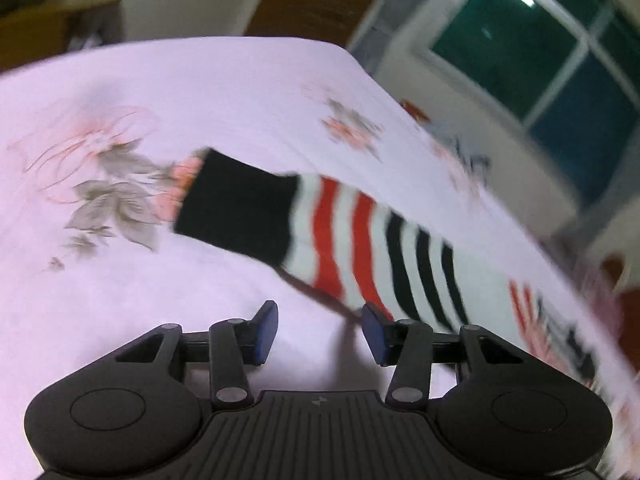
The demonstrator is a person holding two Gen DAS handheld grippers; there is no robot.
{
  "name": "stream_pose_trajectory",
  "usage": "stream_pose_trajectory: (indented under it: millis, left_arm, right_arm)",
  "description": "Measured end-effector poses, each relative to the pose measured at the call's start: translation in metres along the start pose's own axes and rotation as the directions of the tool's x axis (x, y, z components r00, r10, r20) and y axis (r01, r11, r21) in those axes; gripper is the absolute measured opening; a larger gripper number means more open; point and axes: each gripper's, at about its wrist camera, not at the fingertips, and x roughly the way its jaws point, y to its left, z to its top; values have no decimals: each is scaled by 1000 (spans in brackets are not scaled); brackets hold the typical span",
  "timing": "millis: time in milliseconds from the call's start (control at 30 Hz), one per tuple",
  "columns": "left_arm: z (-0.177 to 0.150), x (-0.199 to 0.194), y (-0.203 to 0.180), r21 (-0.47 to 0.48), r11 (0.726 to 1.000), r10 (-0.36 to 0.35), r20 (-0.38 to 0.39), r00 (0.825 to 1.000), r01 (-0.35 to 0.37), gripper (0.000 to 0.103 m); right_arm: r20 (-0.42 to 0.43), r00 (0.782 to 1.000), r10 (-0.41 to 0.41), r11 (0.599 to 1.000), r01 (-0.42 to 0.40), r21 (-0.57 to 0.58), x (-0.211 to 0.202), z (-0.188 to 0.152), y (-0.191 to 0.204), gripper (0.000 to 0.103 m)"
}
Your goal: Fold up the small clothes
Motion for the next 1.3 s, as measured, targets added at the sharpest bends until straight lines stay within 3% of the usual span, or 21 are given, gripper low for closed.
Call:
stream_pose_trajectory:
  millis: [100,200,267,300,367,400,467,567,700,767,867,1000,1167,1300]
  left_arm:
    - [13,12,18,-104,994,-43,2,999,43,48]
    - [22,31,35,-215,971,-105,26,994,108,47]
    - [26,43,46,-296,947,-115,47,992,124,32]
    - [27,49,49,-333,936,-103,48,993,113,19]
    - [16,56,49,-390,912,-109,63,992,125,16]
    - [18,60,47,-380,917,-108,58,992,122,8]
    - [24,63,35,-319,940,-120,32,992,124,5]
    - [32,57,-9,-171,968,-176,47,983,182,5]
    - [32,57,-101,56,962,-269,20,963,267,5]
    - [21,62,-157,167,934,-315,-29,949,315,5]
    - [-9,73,-238,321,867,-359,-125,925,380,5]
    - [-56,87,-328,436,790,-364,-233,902,431,5]
    - [-119,92,-399,523,740,-291,-318,902,423,5]
    - [-184,92,-440,646,652,-187,-372,909,398,5]
  right_arm:
    - [3,1000,19,1000,-19,22,-3,4,20,34]
    - [24,1000,19,1000,-19,-6,-10,9,36,35]
    - [37,999,20,999,-19,-26,-16,12,42,35]
    - [42,999,17,999,-15,-32,-18,13,43,35]
    - [42,999,8,999,-6,-37,-22,16,40,35]
    - [45,999,5,999,-3,-34,-24,17,37,35]
    - [56,998,-7,1000,9,-27,-30,19,31,35]
    - [67,998,-16,1000,17,-15,-37,18,18,35]
    - [58,998,-22,1000,21,17,-34,18,3,35]
    - [53,999,-6,999,5,34,-31,17,-4,35]
    - [53,998,16,999,-18,40,-27,18,-12,35]
    - [48,997,52,996,-55,69,-17,23,-27,35]
    - [35,994,99,990,-102,93,-8,30,-49,35]
    - [40,991,129,986,-133,99,-11,33,-68,36]
